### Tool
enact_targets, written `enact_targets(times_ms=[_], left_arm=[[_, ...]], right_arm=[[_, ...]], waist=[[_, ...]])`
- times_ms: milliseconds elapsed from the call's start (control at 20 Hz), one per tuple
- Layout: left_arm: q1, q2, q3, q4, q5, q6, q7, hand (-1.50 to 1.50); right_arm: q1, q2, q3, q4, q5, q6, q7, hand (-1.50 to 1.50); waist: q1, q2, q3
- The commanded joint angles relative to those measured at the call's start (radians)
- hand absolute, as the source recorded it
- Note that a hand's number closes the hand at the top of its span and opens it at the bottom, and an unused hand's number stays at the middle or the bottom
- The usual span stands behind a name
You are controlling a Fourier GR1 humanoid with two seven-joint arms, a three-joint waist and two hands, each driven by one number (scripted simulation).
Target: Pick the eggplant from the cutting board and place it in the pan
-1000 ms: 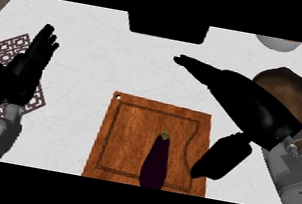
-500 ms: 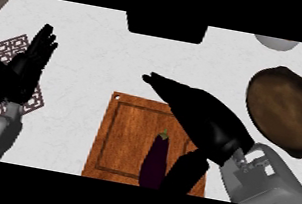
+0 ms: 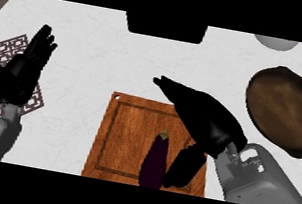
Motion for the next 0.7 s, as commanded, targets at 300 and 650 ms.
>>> enact_targets(times_ms=[300, 650], left_arm=[[0.027, -0.031, 0.006, -0.026, -0.045, -0.004, 0.004, 0.0], [-0.03, -0.032, 0.054, 0.024, -0.049, -0.041, 0.007, 0.0]], right_arm=[[0.086, 0.011, -0.025, 0.167, 0.063, 0.14, -0.16, -1.5], [0.093, 0.163, 0.033, 0.15, 0.169, 0.165, -0.062, -1.5]], waist=[[0.003, 0.001, 0.0], [0.0, 0.001, 0.0]])
